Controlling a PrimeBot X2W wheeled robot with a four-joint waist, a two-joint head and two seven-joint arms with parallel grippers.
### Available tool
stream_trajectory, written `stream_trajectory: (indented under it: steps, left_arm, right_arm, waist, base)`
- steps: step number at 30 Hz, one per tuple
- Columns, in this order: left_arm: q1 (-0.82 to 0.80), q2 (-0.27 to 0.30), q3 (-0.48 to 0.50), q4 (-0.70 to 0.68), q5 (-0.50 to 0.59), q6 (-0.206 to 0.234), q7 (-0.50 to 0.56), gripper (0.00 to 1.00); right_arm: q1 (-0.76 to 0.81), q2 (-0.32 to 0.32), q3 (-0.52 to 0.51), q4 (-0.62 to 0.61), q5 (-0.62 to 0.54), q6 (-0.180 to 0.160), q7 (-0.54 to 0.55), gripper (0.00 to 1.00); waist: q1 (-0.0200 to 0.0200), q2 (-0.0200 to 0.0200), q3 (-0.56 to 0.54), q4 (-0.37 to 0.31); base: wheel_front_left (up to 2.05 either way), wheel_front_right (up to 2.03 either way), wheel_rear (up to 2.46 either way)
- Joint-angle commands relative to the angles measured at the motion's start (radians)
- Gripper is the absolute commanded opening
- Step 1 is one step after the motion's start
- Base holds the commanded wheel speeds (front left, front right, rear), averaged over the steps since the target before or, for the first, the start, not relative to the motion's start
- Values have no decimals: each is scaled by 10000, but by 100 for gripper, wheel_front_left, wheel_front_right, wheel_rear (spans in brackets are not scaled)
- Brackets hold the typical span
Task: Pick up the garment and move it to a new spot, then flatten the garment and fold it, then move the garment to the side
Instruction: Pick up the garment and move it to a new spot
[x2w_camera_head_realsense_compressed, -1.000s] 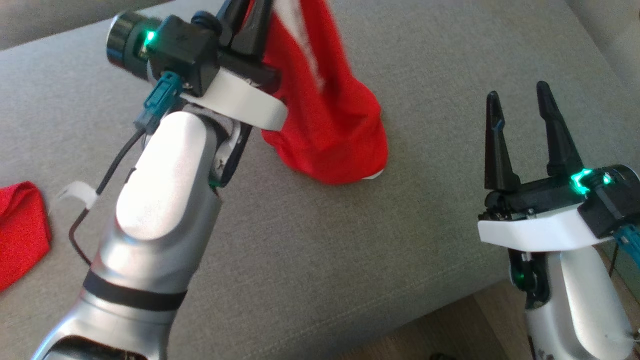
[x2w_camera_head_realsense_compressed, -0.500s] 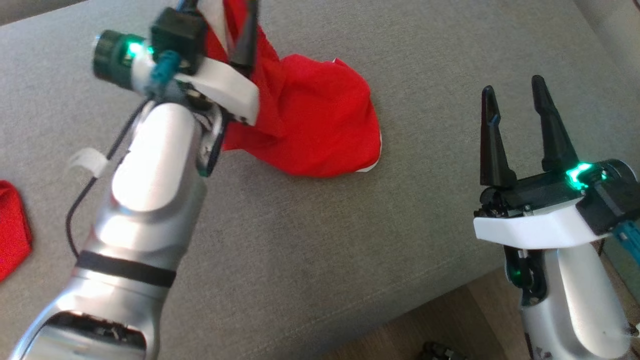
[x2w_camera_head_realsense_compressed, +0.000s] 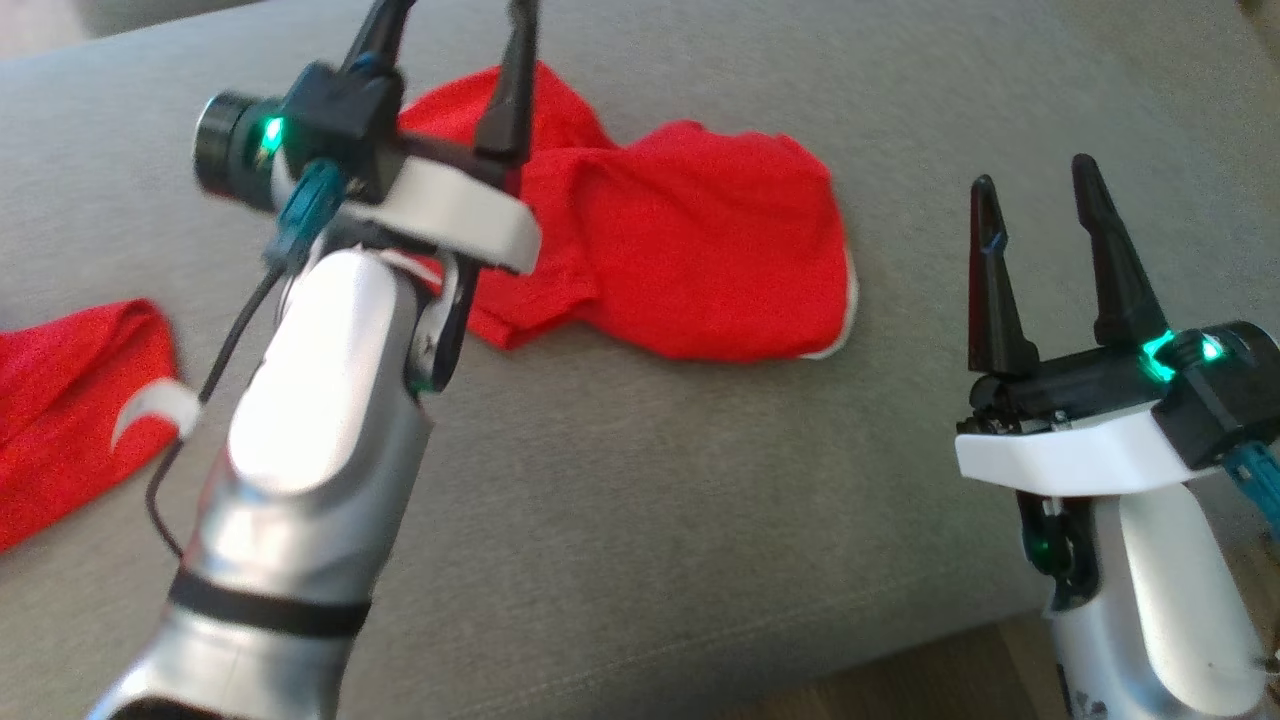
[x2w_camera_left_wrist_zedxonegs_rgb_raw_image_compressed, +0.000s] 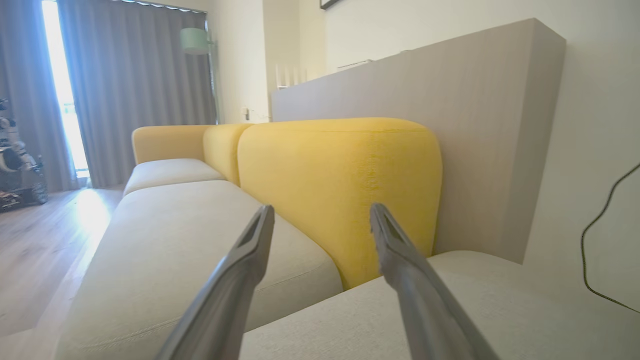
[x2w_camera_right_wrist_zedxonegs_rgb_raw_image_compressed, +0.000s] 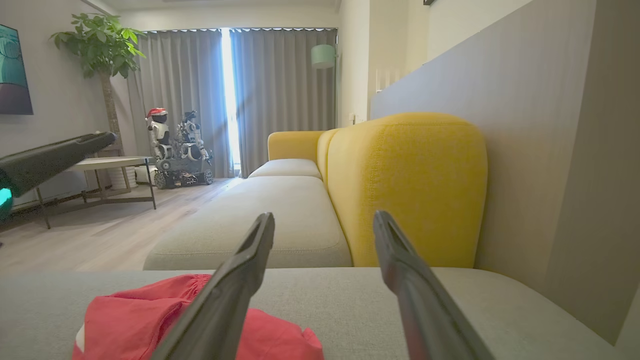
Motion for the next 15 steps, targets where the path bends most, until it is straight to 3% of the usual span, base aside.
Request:
stream_trajectory:
  steps: [1,15]
  left_arm:
    - [198,193,542,-718,-92,107,-50,100]
    - [4193,300,1907,-3311,-159,26,-51,100]
  right_arm:
    - [-122,-9,91,-245,-174,-7,-105,100]
    - [780,-9,-371,119,-812,-7,-105,100]
  waist:
    - [0,0,-469,629]
    - [0,0,-1650,2395]
  base:
    - [0,0,0]
    - [0,0,0]
